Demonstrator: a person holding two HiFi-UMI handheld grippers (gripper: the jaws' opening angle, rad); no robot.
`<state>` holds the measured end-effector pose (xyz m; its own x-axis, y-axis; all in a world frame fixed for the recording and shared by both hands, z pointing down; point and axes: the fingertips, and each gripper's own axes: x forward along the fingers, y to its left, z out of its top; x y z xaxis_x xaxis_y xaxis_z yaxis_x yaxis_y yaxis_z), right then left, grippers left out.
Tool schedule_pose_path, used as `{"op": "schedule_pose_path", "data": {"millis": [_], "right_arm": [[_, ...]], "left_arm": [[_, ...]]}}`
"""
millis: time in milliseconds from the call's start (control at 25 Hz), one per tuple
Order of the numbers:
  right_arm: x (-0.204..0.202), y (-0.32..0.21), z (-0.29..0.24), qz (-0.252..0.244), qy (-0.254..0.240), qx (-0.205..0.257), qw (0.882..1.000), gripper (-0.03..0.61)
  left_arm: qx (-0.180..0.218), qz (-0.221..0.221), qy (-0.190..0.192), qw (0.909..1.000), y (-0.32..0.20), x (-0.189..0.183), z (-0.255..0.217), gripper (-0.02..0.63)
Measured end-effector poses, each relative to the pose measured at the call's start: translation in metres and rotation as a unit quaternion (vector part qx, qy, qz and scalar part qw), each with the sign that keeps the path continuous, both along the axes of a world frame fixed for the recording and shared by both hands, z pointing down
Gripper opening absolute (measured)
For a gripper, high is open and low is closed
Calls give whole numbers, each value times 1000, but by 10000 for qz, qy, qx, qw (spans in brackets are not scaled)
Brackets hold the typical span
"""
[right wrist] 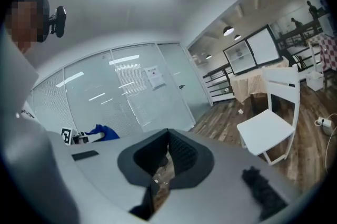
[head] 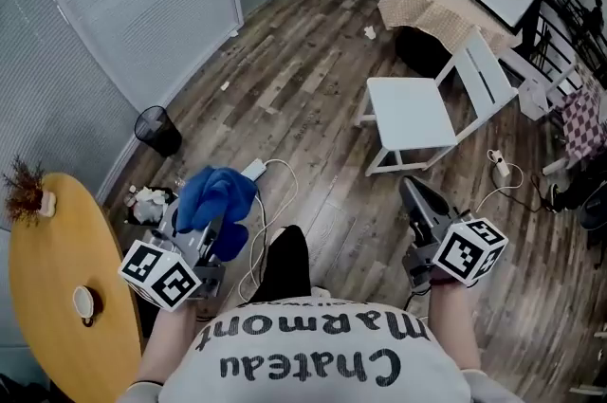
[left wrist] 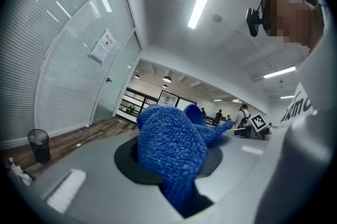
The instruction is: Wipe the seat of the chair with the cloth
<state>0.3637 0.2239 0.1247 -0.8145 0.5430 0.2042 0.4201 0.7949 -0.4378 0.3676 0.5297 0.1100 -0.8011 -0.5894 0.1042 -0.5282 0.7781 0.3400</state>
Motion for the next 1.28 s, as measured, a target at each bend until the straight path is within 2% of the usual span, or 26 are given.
{"op": "schedule_pose_path", "data": {"millis": [200, 320, 440, 520, 640, 760, 1000, 1160, 1280], "right_arm": [[-55, -14, 6, 468, 97, 144, 9988, 15], [-101, -21, 5, 906, 143, 95, 9957, 15], [-152, -18, -13, 1292, -44, -150, 9915, 15], [-177, -8, -27, 1315, -187, -208, 9909, 15], [-201, 0, -31, 1332, -167, 122, 9909, 15], [-209, -8, -12, 1764, 138, 481, 9830, 15], [-207, -41, 9, 2493, 557, 600, 9649, 15], [-223, -62, 6, 2739, 660, 680, 9571, 15], [-250, -71, 0, 2762, 566, 697, 9569, 15]], "left_arm": [[98, 499, 66, 9987, -15, -88, 13, 84], [190, 769, -177, 9967, -16, -158, -1, 84], [188, 1077, -370, 9933, -15, -218, -18, 84], [209, 1233, -294, 9917, -11, -250, -21, 84], [290, 1404, -213, 9894, -6, -289, -27, 84], [327, 1684, -267, 9848, -11, -320, -31, 86], [508, 2222, -50, 9737, -40, -355, -11, 86], [598, 2382, 53, 9694, -54, -374, -5, 86], [584, 2477, 111, 9670, -64, -388, 2, 86]]}}
